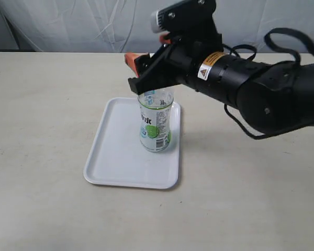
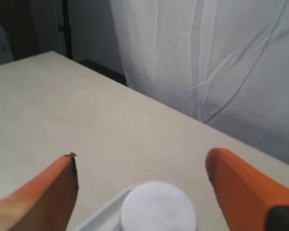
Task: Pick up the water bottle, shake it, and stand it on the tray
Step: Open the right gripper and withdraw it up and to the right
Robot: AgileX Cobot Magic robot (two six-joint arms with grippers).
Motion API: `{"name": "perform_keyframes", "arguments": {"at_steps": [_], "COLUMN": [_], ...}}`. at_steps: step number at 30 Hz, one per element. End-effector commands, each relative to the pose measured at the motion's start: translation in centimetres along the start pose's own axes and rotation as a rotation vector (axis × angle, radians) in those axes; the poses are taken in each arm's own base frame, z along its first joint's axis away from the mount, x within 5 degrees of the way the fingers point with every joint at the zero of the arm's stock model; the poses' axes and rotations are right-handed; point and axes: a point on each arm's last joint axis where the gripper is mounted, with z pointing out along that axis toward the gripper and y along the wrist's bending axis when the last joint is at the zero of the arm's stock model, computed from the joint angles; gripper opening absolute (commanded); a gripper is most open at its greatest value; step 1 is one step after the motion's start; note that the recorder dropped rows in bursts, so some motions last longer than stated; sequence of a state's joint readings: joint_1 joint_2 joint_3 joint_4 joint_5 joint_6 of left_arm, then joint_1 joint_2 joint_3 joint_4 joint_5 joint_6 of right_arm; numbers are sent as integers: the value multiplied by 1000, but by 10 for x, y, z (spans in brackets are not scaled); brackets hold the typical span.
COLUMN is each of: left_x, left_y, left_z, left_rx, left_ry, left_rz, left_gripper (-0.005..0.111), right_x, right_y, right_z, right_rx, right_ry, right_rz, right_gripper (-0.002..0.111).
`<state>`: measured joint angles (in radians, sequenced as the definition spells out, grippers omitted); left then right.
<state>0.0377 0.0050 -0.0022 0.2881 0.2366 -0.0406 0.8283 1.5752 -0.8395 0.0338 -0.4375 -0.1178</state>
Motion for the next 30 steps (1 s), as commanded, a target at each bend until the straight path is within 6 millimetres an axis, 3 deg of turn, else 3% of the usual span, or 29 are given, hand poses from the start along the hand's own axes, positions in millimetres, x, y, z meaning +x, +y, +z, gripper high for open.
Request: {"name": "perform_keyframes", "arguments": {"at_steps": [1,3,5,7,12,17,21,30], "left_x": [1,1,1,1,1,1,1,1], "left_y": [0,0,0,0,0,0,0,0], "left_z": [0,0,0,0,0,0,0,0], "left_rx": [-2,-2,-2,-2,-2,-2,-2,-2], "left_ry": [0,0,0,0,0,0,0,0], "left_rz": [-2,-2,-2,-2,-2,-2,-2,-2], "left_gripper": [0,0,0,0,0,0,0,0], "right_x": [-35,-47,-60,-70,-74,-56,-46,-45], "right_y": [-4,-5,-8,-11,-17,-34,-38,-37], "right_z": [-23,-34,-48,-62,-91,-108,-113,-113], "right_rx": [13,19,36,59,66,30,2,-5], "right_ry": [-128,-168,-202,-212,-76,163,281,285], "right_rz": [-11,-12,11,3,-11,64,87,93], "right_gripper": [69,59,35,0,-1,-1,-1,-1]}}
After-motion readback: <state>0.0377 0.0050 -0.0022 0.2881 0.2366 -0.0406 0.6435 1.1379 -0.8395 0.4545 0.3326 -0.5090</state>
